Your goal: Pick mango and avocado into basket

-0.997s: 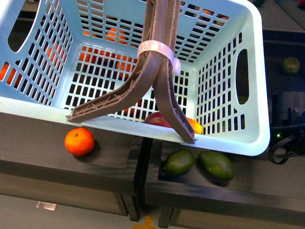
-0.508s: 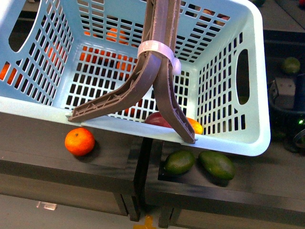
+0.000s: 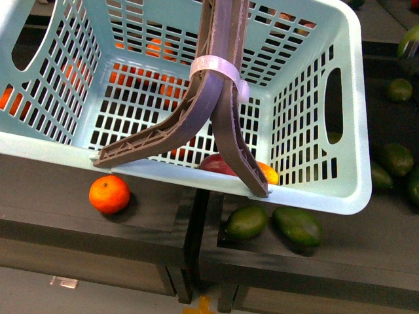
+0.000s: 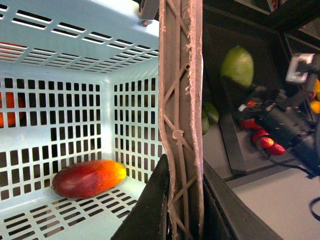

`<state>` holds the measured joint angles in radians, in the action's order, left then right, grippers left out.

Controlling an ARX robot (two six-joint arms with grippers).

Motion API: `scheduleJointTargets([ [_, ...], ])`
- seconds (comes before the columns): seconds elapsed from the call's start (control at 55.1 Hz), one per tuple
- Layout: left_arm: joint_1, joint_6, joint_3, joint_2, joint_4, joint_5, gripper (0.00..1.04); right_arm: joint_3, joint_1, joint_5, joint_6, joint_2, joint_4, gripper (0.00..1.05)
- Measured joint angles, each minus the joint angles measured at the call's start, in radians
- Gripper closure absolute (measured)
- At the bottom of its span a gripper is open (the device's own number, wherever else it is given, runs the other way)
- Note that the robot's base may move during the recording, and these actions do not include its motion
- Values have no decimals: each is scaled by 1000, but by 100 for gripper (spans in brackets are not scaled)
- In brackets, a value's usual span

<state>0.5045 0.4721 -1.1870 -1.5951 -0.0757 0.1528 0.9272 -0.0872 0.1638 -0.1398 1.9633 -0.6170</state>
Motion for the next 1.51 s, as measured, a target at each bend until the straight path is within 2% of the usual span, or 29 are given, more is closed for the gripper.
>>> scheduleJointTargets([
  [0.127, 0, 0, 0, 0, 0, 0, 93, -32, 9, 26, -21, -135, 28, 54],
  [0.272, 0, 0, 0, 0, 0, 0, 93, -77, 66, 63, -27, -265, 76, 54],
  [0.417, 0, 0, 0, 0, 0, 0, 93, -99, 167, 59, -26, -315, 100, 54],
  [0.653, 0, 0, 0, 0, 0, 0, 93, -100, 344, -9, -24, -299, 109, 54],
  [0.798, 0, 0, 0, 0, 0, 0, 93, -97, 420, -45, -23, -257, 113, 54],
  [0.889, 0, 0, 0, 0, 0, 0, 93, -96, 444, -78, -19, -241, 113, 41],
  [0.997, 0, 1, 0, 0, 0, 0, 93, -96, 428, -124, -15, -277, 83, 18],
  [1.088, 0, -1, 0, 0, 0, -1, 93, -108, 401, -151, -15, -348, 63, 6],
  [1.215, 0, 1, 1, 0, 0, 0, 93, -155, 348, -168, -20, -500, 80, 8],
  [1.505, 0, 0, 1, 0, 0, 0, 93, -468, 196, -194, -103, -911, 163, 8],
])
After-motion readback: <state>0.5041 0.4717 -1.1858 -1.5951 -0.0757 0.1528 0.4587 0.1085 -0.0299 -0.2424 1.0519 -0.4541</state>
